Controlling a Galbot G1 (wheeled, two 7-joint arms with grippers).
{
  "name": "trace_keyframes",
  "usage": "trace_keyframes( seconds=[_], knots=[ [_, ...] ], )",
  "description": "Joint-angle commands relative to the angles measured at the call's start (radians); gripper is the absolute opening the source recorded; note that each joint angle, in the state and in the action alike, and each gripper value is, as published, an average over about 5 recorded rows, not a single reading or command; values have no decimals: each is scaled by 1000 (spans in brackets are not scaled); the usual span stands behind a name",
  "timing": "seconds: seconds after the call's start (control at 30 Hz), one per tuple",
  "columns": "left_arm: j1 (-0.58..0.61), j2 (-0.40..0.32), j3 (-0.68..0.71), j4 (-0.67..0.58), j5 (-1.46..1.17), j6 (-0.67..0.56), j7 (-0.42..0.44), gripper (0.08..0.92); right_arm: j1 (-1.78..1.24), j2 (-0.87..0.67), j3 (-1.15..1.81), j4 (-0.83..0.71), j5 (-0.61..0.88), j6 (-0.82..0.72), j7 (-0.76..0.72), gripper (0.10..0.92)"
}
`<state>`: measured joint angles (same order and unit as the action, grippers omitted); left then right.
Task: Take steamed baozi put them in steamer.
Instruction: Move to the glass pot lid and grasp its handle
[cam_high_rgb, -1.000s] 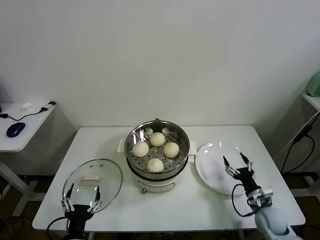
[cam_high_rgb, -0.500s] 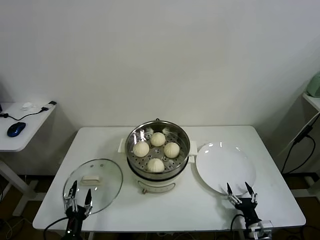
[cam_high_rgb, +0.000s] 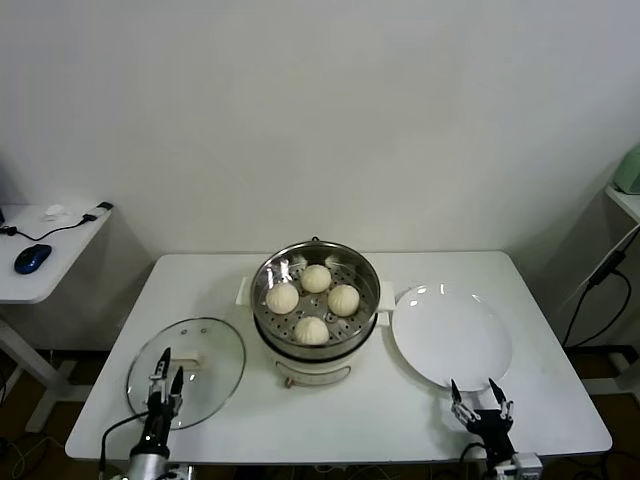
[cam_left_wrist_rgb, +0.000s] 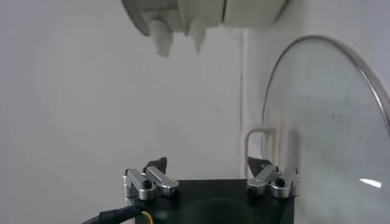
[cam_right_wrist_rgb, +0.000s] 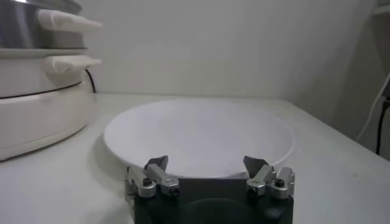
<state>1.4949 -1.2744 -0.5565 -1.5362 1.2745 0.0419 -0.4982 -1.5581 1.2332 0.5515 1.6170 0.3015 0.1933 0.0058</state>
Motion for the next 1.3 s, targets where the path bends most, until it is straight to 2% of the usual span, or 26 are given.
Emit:
trace_keyframes(
  seconds=[0.03, 0.2, 0.43, 0.73, 0.93, 1.2, 1.3],
  knots=[
    [-133, 17, 9, 115, 60, 23, 20, 823, -36, 13, 11, 96, -16, -41, 13, 823],
    [-163, 32, 13, 157, 38, 33, 29, 823, -49, 9, 20, 137, -14, -52, 11, 823],
    [-145, 30, 24, 150, 5, 39, 40, 800, -50, 4, 22, 145, -13, -54, 4, 823],
    [-140, 13, 22, 155, 4, 31, 43, 557, -40, 5, 23, 132, -15, -48, -4, 823],
    [-121, 13, 17, 116, -17, 29, 50, 384, -35, 7, 22, 133, -16, -49, -6, 823],
    [-58, 23, -14, -89, -114, 41, 119, 164, -31, 7, 34, 145, -14, -52, -12, 823],
    [-21, 55, -38, -209, -172, 80, 191, 138, -31, 8, 39, 157, -15, -60, -9, 823]
  ],
)
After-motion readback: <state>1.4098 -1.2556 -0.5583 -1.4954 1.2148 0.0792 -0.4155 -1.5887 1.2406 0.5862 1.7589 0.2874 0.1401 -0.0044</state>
